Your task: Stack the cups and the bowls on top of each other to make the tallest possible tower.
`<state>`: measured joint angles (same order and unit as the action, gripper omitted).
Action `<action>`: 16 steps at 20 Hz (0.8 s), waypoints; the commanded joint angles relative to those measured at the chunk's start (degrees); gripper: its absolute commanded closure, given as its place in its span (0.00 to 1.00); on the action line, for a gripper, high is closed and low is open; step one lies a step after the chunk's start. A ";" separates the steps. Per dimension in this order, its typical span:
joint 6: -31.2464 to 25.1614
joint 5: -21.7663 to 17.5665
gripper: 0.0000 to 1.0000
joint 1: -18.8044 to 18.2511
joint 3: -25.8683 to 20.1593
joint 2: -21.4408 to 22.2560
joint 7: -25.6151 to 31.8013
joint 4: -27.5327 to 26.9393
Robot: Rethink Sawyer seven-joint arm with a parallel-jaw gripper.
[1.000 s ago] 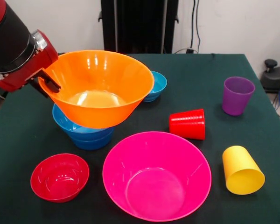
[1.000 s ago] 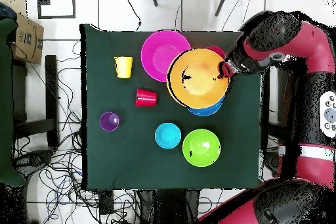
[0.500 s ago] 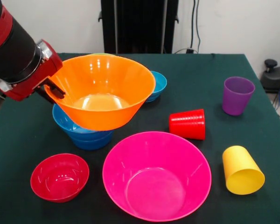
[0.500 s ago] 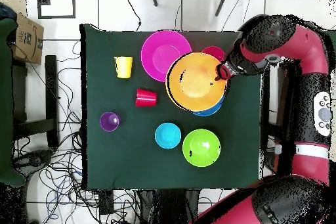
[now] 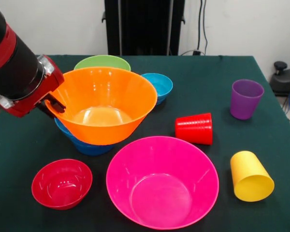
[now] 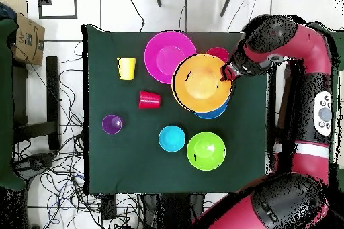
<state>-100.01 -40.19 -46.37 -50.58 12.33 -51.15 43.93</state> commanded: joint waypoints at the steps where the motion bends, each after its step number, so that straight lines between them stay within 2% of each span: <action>1: -7.61 -6.05 1.00 3.11 2.56 -1.35 21.97 -5.59; 6: -10.66 -7.65 1.00 3.78 2.85 -0.75 22.73 -6.72; 11: -10.55 -6.18 1.00 2.95 4.18 1.51 20.04 -2.05; 16: -13.63 -7.70 1.00 3.64 3.93 1.01 21.60 -4.67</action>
<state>-106.76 -43.38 -45.04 -49.66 10.72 -47.85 41.03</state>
